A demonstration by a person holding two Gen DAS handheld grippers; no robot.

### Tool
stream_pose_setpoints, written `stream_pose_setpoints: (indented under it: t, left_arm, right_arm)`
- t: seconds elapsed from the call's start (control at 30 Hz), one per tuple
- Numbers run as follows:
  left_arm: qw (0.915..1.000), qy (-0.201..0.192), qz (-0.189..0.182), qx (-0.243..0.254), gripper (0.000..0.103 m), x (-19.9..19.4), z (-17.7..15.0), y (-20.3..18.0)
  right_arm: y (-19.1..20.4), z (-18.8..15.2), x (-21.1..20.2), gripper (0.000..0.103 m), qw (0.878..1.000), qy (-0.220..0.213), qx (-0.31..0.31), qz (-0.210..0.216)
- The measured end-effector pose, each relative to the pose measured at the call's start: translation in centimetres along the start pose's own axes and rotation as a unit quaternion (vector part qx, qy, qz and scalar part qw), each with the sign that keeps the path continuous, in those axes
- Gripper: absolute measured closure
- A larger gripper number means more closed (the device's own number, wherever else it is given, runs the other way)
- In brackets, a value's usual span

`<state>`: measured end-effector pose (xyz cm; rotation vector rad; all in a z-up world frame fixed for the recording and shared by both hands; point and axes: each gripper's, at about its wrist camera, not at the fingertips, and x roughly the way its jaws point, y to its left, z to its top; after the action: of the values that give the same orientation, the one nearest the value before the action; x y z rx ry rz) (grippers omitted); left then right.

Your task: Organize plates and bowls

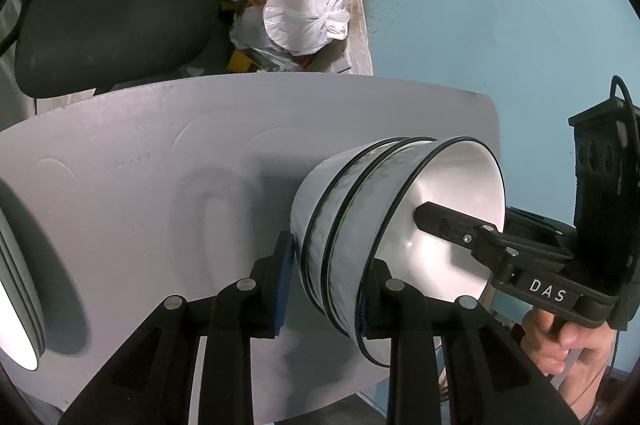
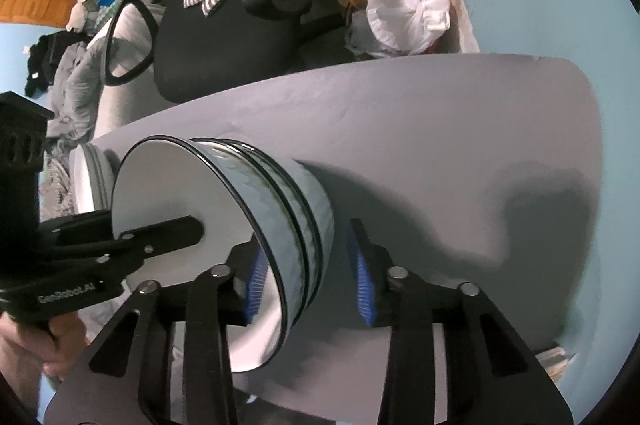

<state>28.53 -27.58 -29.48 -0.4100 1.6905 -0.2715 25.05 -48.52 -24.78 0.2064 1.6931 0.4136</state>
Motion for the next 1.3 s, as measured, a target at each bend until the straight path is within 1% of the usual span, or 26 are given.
stream_pose_setpoints:
  t: [0.17,0.27,0.33,0.4,0.5,0.6,0.77,0.87,1.03,1.3]
  left_arm:
    - [1.0000,-0.003,0.006,0.007,0.076,0.1,-0.2,-0.3]
    - [0.9999,-0.007,0.006,0.006,0.076,0.1,-0.4,-0.3]
    - [1.0000,-0.008,0.002,0.001,0.076,0.2,-0.3,-0.2]
    - [0.9999,-0.010,0.003,0.004,0.076,0.1,-0.4,-0.3]
    - [0.9999,-0.012,0.004,0.008,0.077,0.1,-0.4,-0.4]
    - [0.9999,-0.010,0.005,0.010,0.076,-0.1,-0.5,-0.2]
    - [1.0000,-0.001,0.001,-0.002,0.077,0.0,-0.6,0.1]
    - [0.9998,-0.005,0.017,0.011,0.077,-0.2,-1.1,0.0]
    - [0.9999,0.002,0.012,0.006,0.077,-0.3,-1.6,1.0]
    - [0.9999,-0.004,0.003,-0.016,0.077,-1.4,-2.5,3.1]
  right_arm:
    - [0.3,0.3,0.2,0.076,1.000,0.020,0.002,-0.005]
    - [0.1,0.1,0.0,0.080,1.000,0.020,0.008,-0.004]
    - [0.0,-0.1,-0.1,0.084,1.000,0.017,0.001,-0.003]
    - [-0.1,-0.2,-0.2,0.084,1.000,0.014,0.000,-0.003]
    - [0.3,-0.4,-0.2,0.084,1.000,0.008,-0.011,-0.015]
    - [0.4,-0.4,-0.2,0.084,1.000,0.004,-0.007,-0.015]
    - [0.6,-0.3,-0.3,0.085,1.000,0.001,-0.001,-0.019]
    - [1.2,-0.4,-0.1,0.086,1.000,0.004,-0.011,-0.024]
    - [2.0,-0.8,0.4,0.086,0.999,0.010,-0.014,-0.029]
    - [4.0,-1.4,1.1,0.086,0.999,0.017,-0.018,-0.029]
